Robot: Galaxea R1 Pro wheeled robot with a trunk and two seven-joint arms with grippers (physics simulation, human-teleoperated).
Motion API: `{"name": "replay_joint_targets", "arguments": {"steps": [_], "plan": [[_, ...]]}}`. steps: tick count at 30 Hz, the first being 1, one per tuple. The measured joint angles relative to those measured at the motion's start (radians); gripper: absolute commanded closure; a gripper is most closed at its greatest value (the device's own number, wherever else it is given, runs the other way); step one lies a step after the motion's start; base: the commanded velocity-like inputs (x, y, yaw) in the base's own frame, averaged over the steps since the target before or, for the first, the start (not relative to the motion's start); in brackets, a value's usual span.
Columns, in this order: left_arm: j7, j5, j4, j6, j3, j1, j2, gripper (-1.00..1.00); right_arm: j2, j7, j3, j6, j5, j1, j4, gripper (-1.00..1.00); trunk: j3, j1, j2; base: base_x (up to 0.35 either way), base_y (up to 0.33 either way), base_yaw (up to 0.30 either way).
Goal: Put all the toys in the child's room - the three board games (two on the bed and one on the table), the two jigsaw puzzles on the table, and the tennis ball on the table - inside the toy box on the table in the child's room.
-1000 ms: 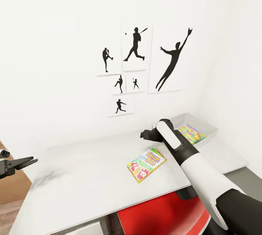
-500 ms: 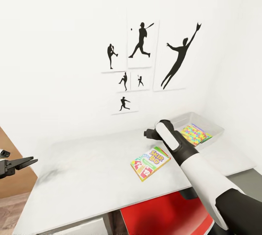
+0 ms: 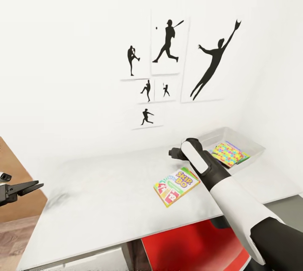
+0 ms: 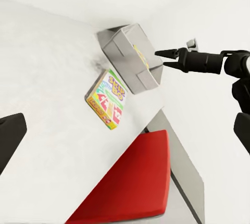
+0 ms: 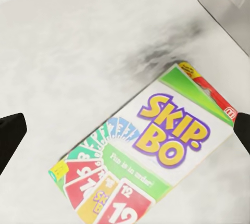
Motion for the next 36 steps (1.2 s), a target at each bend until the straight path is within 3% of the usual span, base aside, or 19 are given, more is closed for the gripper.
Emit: {"name": "replay_joint_targets", "arguments": {"steps": [7,19,36], "plan": [[0.000,0.000,0.000,0.000,0.000,0.000,0.000,-1.00,-0.002,0.000,-0.009,-0.003,0.000,0.000,0.015,-1.00,-0.011,0.000,0.000,0.000,0.000,0.065],[0.000,0.000,0.000,0.000,0.000,0.000,0.000,-1.00,-0.004,0.001,-0.078,-0.004,0.002,0.000,0.033,-1.00,-0.031,0.000,0.000,0.014,0.000,0.064],[0.000,0.000,0.000,0.000,0.001,0.000,-0.001,-1.00,-0.008,0.001,-0.086,-0.029,0.002,-0.011,0.035,-1.00,-0.058,0.000,0.000,0.005,0.000,0.064]]}}
